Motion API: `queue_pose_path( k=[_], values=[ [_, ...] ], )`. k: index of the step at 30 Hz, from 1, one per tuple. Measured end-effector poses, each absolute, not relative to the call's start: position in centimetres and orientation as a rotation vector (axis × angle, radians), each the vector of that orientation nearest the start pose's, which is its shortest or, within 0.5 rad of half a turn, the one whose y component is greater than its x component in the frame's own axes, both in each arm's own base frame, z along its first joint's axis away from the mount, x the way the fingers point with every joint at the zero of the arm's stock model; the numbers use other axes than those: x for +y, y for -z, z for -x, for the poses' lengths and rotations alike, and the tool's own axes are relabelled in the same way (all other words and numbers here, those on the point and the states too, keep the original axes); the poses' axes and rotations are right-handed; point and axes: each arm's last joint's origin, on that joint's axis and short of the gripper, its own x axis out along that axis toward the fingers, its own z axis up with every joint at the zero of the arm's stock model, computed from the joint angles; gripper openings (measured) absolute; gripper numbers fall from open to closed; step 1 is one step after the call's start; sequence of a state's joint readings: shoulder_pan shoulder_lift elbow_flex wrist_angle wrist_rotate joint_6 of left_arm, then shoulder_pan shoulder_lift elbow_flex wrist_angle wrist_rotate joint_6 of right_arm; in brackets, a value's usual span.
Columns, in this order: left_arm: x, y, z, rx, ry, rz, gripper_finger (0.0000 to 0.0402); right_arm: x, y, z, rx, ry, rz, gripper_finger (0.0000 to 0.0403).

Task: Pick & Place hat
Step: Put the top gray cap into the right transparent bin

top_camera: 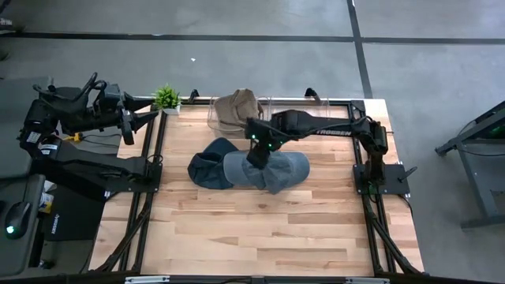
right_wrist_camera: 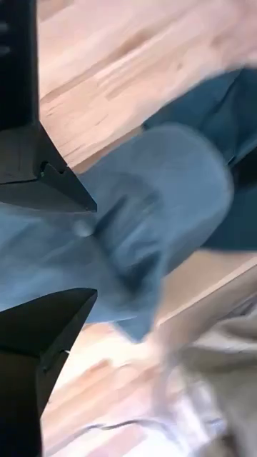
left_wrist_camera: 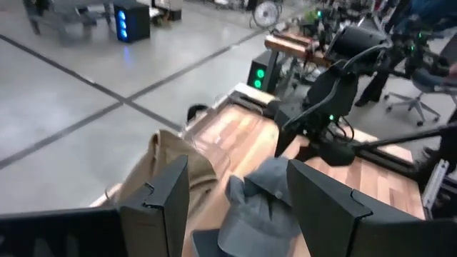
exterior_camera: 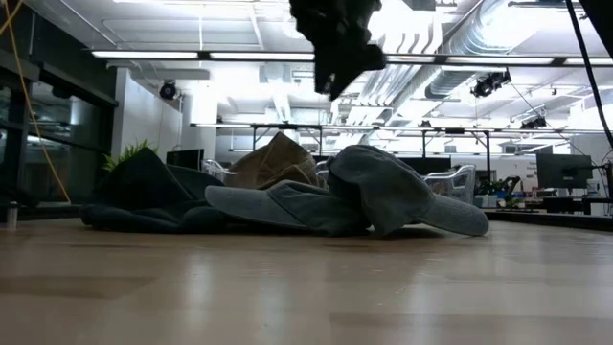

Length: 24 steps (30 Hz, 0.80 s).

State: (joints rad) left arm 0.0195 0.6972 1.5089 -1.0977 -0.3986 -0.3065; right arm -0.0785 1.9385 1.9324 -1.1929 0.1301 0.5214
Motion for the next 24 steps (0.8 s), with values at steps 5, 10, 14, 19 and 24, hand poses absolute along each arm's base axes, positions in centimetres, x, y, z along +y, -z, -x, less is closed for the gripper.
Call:
queue_pose_path(
  k=[5, 10, 14, 19, 24],
  values=[
    [1.1, -45.8, -3.5, 0.286, -0.454, 0.309, 0.0193, -1.6, -31.6, -38.6, 1.174, 0.617, -0.458, 0.0177],
    [1.1, -45.3, -3.4, 0.325, -0.455, 0.384, 0.0193, -0.4, -31.5, -38.4, 1.181, 0.631, -0.479, 0.0177],
    [1.1, -44.1, -4.3, 0.364, -0.470, 0.419, 0.0193, 0.2, -29.8, -38.3, 1.182, 0.626, -0.508, 0.0177],
    [1.0, -41.6, -6.2, 0.440, -0.482, 0.492, 0.0193, 1.1, -26.3, -36.6, 1.122, 0.613, -0.631, 0.0177],
    [0.8, -38.9, -9.2, 0.439, -0.407, 0.556, 0.0193, 1.9, -24.9, -32.7, 1.053, 0.675, -0.723, 0.0177]
  ],
)
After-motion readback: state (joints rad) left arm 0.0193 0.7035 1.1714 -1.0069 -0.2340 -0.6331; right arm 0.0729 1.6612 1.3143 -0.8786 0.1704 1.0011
